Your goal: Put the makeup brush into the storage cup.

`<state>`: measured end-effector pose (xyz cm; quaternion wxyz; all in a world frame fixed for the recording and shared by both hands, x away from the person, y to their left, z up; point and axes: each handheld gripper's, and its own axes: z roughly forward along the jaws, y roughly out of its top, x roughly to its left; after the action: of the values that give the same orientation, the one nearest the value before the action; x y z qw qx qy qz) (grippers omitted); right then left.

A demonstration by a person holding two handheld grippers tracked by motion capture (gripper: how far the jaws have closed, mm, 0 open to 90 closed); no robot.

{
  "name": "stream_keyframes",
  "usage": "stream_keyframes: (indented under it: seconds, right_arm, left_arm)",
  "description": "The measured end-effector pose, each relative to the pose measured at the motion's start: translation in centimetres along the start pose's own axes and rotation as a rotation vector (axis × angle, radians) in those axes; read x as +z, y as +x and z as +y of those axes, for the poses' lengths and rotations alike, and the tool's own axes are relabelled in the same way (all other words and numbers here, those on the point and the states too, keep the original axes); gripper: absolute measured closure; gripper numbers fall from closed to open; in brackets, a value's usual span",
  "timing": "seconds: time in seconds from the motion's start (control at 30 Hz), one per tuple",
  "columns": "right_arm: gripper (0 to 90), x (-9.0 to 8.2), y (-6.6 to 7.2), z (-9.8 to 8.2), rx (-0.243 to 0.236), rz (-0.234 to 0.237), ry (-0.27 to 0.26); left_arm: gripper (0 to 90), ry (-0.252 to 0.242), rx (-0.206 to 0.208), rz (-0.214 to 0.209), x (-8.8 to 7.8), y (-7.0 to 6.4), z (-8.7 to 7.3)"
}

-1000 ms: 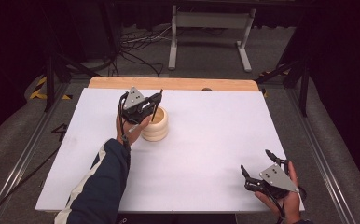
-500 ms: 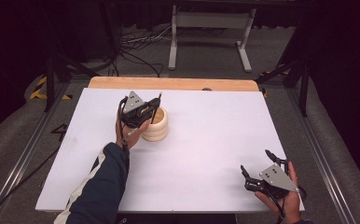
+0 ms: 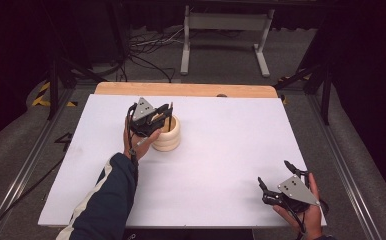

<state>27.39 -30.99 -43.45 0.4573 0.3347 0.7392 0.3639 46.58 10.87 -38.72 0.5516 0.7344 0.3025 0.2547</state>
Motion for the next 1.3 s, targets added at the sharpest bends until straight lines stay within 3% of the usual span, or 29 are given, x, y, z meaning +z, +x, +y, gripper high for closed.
stream_keyframes:
  seconds: [0.13, 0.2, 0.33, 0.37, 0.5, 0.53, 0.6, 0.87, 1.0, 1.3]
  right_arm:
    - [7.9, -0.1, -0.1, 0.0, 0.006, -0.002, -0.002]
    - [7.9, 0.0, -0.1, 0.0, 0.006, -0.002, -0.002]
    - [7.9, 0.0, 0.0, 0.0, 0.0, 0.0, 0.0]
    - [7.9, -0.1, 0.0, 0.0, 0.001, 0.0, -0.003]
    - [7.9, 0.0, 0.0, 0.0, 0.002, 0.003, -0.002]
    - [7.9, 0.0, 0.0, 0.0, 0.003, 0.006, -0.002]
    - [7.9, 0.0, 0.0, 0.0, -0.002, 0.01, -0.002]
    - [8.1, 0.0, 0.1, 0.1, -0.002, 0.01, 0.0]
    - [8.2, 0.0, 0.1, 0.1, -0.003, 0.012, 0.001]
    - [8.2, 0.0, 0.1, 0.1, -0.006, 0.016, 0.003]
  left_arm:
    - [68.3, -0.004, 0.006, 0.0, -0.2, -0.1, 0.2]
    - [60.4, 0.003, 0.019, 0.002, -0.3, -0.1, 0.3]
    - [55.7, 0.004, 0.032, 0.011, -0.7, -0.1, 0.6]
    - [50.1, 0.008, 0.038, 0.012, -0.8, -0.1, 0.7]
    - [43.3, 0.01, 0.066, 0.025, -1.3, -0.1, 1.0]
    - [40.6, 0.02, 0.067, 0.044, -1.4, -0.2, 1.1]
    - [30.2, 0.026, 0.062, 0.062, -1.5, -0.3, 1.2]
    - [16.8, 0.03, 0.073, 0.094, -2.1, -0.4, 1.8]
    - [9.7, 0.024, 0.06, 0.081, -2.4, -0.3, 2.0]
    - [3.2, 0.038, 0.074, 0.063, -3.0, 0.1, 2.2]
